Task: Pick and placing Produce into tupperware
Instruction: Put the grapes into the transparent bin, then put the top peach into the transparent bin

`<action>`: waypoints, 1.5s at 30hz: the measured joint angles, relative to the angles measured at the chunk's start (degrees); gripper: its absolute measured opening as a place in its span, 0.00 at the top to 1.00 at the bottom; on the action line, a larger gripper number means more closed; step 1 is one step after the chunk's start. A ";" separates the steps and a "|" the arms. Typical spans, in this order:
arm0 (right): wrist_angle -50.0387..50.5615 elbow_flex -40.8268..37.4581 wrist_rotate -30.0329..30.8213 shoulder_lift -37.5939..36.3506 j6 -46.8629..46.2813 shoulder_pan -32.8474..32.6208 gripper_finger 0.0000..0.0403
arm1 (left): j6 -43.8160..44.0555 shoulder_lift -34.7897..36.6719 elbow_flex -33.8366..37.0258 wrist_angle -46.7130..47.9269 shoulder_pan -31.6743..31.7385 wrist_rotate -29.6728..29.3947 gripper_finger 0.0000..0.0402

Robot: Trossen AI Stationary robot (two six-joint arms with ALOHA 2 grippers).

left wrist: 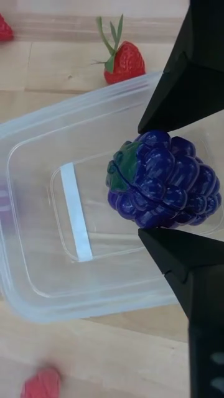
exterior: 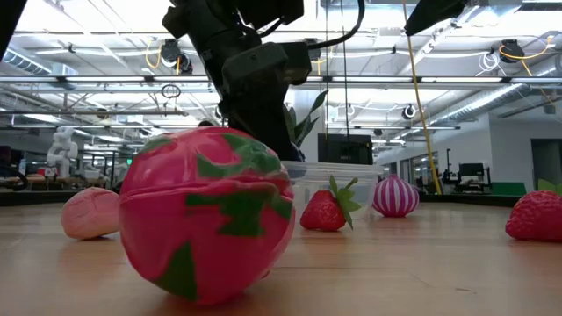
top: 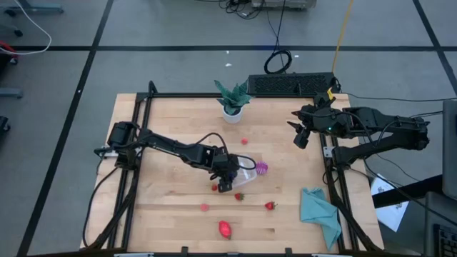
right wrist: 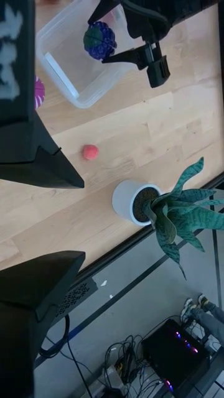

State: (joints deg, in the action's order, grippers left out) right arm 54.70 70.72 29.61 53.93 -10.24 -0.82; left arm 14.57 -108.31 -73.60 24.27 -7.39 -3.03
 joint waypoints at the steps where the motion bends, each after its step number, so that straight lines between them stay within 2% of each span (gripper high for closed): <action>1: 0.00 0.00 0.00 0.00 0.00 0.00 0.59 | 0.00 0.00 0.02 0.00 0.04 0.00 0.34; 11: 0.02 0.00 0.00 0.00 0.00 0.00 0.59 | -0.38 0.00 0.02 -0.05 0.03 -0.02 0.22; 21: 0.04 0.00 0.00 0.00 0.02 -0.02 0.59 | -4.17 2.94 -2.36 1.16 0.48 -0.15 0.23; 23: 0.04 0.00 0.00 -0.02 0.02 0.00 0.59 | -7.24 3.78 -3.85 2.29 0.58 -1.32 0.24; 27: 0.04 0.00 0.00 -0.02 0.00 0.00 0.59 | -14.81 5.00 -6.59 4.97 1.27 -7.25 0.25; 31: 0.18 0.00 -0.56 -0.02 -0.52 -0.02 0.59 | -17.14 5.29 -7.04 4.97 4.80 -8.94 0.24; 35: 0.26 -0.02 -1.58 -0.02 -0.95 -0.02 0.59 | -15.76 5.27 -6.67 4.88 9.84 -5.82 0.25; 41: 0.27 -0.02 -1.60 -0.02 -0.17 -0.02 0.59 | -11.97 5.00 -6.54 3.42 15.79 4.86 0.26; 45: 0.24 -0.02 -1.60 -0.02 0.44 -0.02 0.59 | -11.62 3.40 -6.49 2.13 16.36 6.03 0.26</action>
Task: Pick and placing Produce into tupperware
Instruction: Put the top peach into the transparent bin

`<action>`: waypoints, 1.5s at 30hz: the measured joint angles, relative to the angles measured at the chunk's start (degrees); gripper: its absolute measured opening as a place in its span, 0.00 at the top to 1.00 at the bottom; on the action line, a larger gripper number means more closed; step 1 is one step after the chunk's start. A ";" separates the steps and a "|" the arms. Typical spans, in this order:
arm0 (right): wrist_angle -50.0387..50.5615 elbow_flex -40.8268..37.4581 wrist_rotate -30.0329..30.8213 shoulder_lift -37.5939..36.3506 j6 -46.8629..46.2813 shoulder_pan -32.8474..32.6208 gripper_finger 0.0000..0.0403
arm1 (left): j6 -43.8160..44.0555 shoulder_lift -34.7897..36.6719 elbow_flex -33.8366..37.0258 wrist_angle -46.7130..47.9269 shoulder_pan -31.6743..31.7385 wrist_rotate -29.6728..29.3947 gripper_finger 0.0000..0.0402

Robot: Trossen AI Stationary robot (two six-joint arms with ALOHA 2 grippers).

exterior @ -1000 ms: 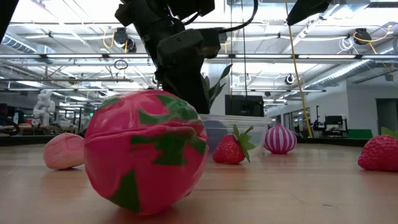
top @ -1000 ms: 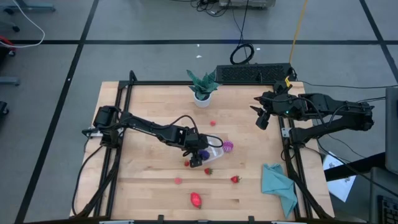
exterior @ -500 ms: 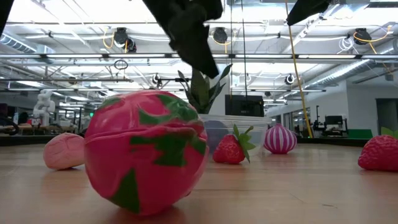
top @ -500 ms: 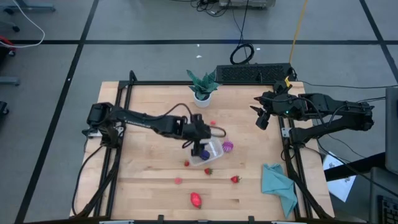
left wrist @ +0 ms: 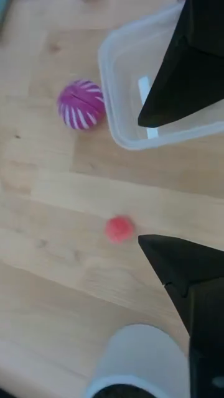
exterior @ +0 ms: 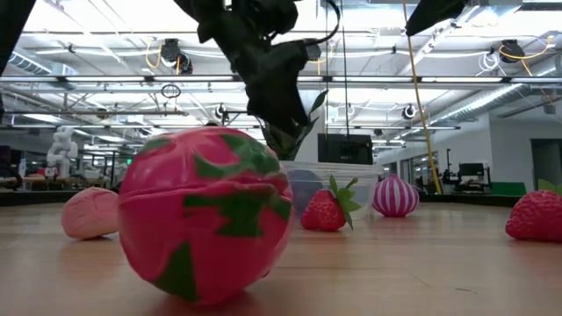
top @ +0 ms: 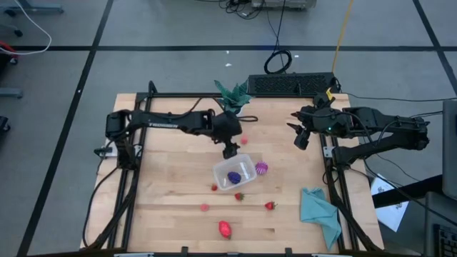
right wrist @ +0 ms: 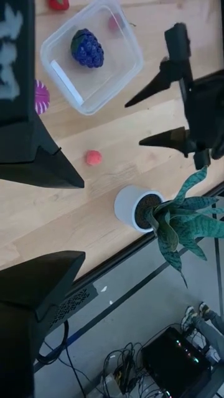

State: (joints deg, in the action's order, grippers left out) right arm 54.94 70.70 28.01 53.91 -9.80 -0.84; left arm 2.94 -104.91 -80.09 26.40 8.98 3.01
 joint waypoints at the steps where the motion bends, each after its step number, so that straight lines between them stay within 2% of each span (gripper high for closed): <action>1: 0.00 0.00 0.00 0.00 0.02 0.00 0.59 | -0.30 -0.44 -0.02 -1.21 -0.26 0.02 0.26; 6: -0.26 0.00 -0.01 0.02 1.49 0.00 0.59 | -2.88 -3.43 -0.04 -2.90 -2.00 -1.43 0.25; 13: -0.24 0.00 -0.02 0.36 1.51 0.02 0.59 | -3.23 -8.54 0.00 -5.92 -1.20 -2.48 0.26; 45: -0.68 0.00 -0.01 1.31 1.95 0.02 0.59 | -4.00 -11.63 -0.02 -10.26 1.98 -3.54 0.26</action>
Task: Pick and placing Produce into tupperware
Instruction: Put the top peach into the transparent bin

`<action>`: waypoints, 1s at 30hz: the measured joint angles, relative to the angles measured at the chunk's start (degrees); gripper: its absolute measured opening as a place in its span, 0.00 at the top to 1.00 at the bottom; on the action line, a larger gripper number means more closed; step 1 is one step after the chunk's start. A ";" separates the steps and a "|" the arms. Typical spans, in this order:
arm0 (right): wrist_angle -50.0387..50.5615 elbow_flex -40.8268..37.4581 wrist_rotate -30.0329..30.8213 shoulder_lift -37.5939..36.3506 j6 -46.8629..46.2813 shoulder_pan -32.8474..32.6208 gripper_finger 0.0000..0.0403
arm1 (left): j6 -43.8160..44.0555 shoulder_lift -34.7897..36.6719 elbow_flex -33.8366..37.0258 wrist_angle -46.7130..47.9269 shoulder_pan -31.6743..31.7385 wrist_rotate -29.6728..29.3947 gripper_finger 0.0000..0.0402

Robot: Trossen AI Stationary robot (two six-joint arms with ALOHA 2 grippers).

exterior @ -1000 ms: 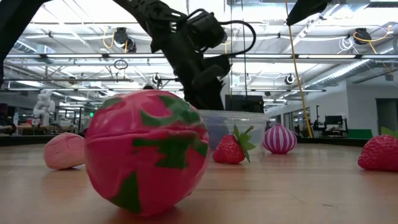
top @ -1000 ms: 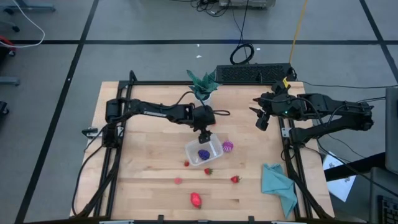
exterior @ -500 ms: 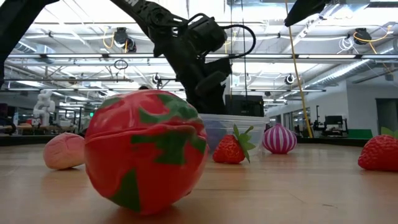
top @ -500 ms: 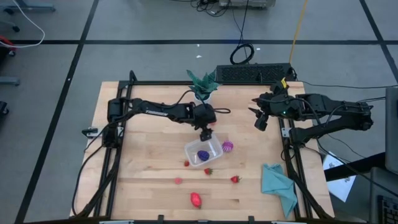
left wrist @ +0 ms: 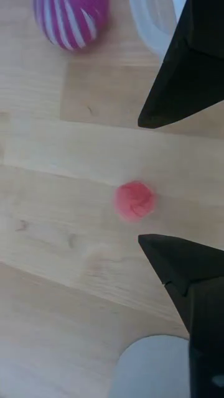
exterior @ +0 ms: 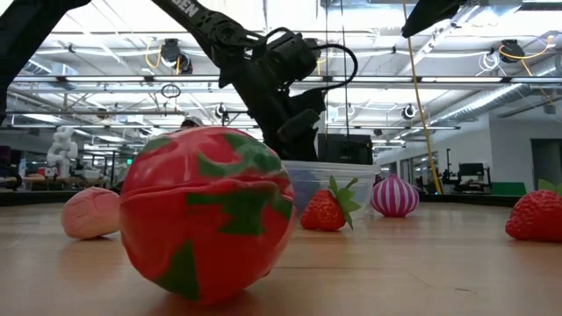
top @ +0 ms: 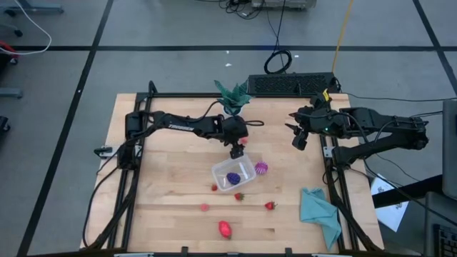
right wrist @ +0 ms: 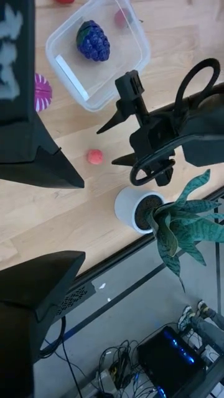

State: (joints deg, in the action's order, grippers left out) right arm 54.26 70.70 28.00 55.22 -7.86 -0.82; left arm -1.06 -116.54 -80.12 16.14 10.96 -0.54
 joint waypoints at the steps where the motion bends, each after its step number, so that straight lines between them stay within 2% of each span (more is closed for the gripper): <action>1: 0.00 0.00 0.01 0.00 0.00 0.00 0.59 | -0.08 -0.40 -0.02 -0.85 0.00 0.00 0.26; 30: -1.75 0.00 -0.02 0.00 1.07 -0.02 0.59 | -1.44 -4.77 -0.08 -4.64 0.07 -1.44 0.26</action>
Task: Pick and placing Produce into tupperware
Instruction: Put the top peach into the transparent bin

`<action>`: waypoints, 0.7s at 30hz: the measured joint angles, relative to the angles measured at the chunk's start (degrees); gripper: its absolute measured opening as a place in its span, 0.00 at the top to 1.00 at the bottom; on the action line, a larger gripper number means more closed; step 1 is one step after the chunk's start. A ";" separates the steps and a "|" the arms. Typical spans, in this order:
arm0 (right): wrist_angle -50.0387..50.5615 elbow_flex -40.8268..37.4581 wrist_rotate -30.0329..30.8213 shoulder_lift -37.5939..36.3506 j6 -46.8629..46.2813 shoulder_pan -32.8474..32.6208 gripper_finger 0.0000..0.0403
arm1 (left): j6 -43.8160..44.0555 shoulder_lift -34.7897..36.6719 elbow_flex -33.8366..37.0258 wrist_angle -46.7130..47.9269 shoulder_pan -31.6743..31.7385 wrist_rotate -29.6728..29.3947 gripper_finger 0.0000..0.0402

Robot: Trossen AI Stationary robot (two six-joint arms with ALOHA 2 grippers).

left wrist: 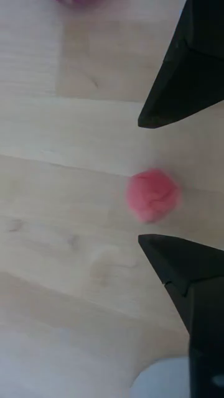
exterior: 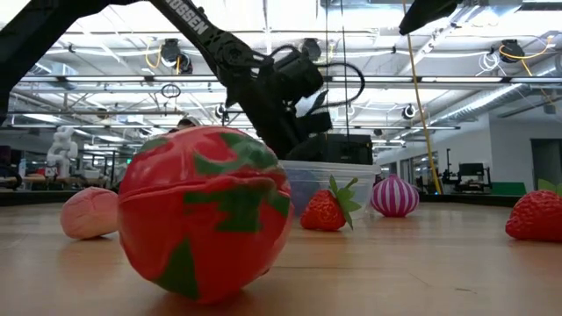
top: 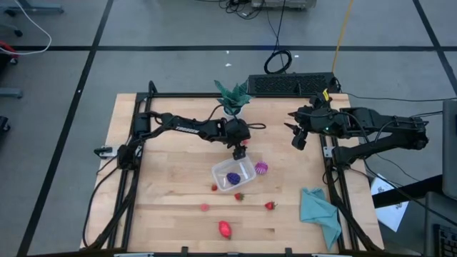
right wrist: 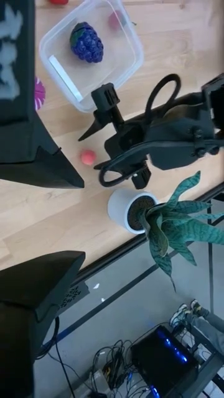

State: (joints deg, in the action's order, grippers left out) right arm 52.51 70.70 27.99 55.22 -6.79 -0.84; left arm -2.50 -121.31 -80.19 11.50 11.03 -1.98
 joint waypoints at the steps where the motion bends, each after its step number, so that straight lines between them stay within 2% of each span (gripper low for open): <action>1: 0.00 0.00 0.02 0.00 0.00 0.02 0.59 | 0.02 -0.56 0.05 0.23 0.00 0.00 0.26; 21: 0.02 0.00 0.00 0.07 0.42 0.04 0.59 | -0.35 -2.61 -2.85 0.75 0.32 -0.10 0.26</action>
State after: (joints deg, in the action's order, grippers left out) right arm 52.53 70.70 27.99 55.29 -6.37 -0.80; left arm -2.85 -123.92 -83.05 12.25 11.35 -2.08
